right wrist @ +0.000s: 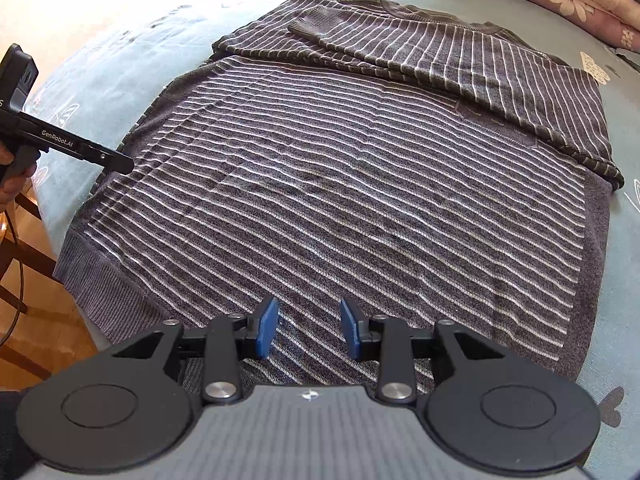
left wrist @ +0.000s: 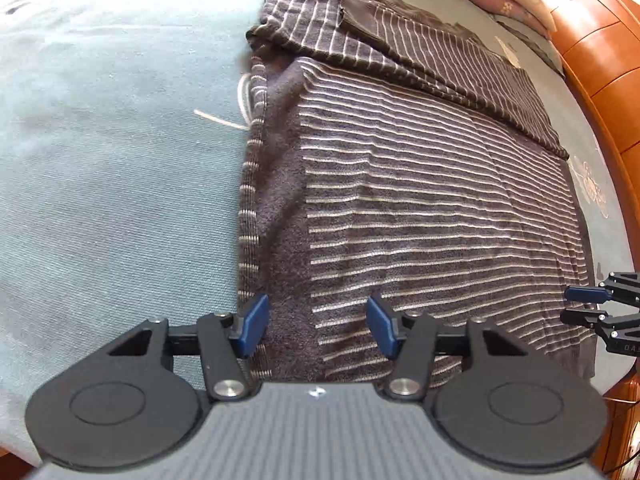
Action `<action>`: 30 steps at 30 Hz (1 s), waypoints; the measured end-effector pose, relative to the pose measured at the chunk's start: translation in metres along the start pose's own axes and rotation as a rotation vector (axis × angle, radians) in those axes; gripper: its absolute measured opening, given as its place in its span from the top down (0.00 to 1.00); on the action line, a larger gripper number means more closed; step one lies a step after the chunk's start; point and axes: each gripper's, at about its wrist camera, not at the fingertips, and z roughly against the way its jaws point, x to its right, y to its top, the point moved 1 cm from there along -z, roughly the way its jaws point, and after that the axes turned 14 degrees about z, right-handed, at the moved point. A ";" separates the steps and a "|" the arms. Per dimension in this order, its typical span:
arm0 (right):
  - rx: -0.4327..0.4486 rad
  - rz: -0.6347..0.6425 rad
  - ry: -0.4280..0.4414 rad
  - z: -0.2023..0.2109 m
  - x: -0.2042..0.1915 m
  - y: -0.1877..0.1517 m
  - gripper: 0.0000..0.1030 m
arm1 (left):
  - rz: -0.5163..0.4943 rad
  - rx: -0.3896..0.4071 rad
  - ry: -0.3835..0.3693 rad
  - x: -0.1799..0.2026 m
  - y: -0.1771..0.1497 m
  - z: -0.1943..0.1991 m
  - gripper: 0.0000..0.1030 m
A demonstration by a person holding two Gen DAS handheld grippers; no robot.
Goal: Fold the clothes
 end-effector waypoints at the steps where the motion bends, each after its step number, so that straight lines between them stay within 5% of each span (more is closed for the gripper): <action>1: -0.003 -0.006 -0.002 -0.002 0.001 0.001 0.62 | -0.014 0.016 -0.020 0.002 0.004 0.004 0.47; 7: -0.004 -0.022 -0.009 -0.015 -0.003 0.019 0.62 | 0.022 0.158 -0.139 0.007 0.080 -0.007 0.47; 13: -0.008 0.000 -0.005 -0.028 -0.007 0.041 0.62 | 0.057 0.098 -0.216 0.002 0.136 -0.054 0.44; 18: -0.021 -0.044 -0.015 -0.041 -0.001 0.052 0.62 | -0.105 0.169 -0.059 0.010 0.151 -0.068 0.50; 28: -0.013 -0.041 -0.022 -0.048 0.004 0.071 0.62 | -0.098 0.015 -0.240 0.016 0.146 -0.048 0.38; 30: -0.017 -0.035 -0.028 -0.050 0.004 0.072 0.61 | -0.147 0.012 -0.118 0.016 0.140 -0.058 0.37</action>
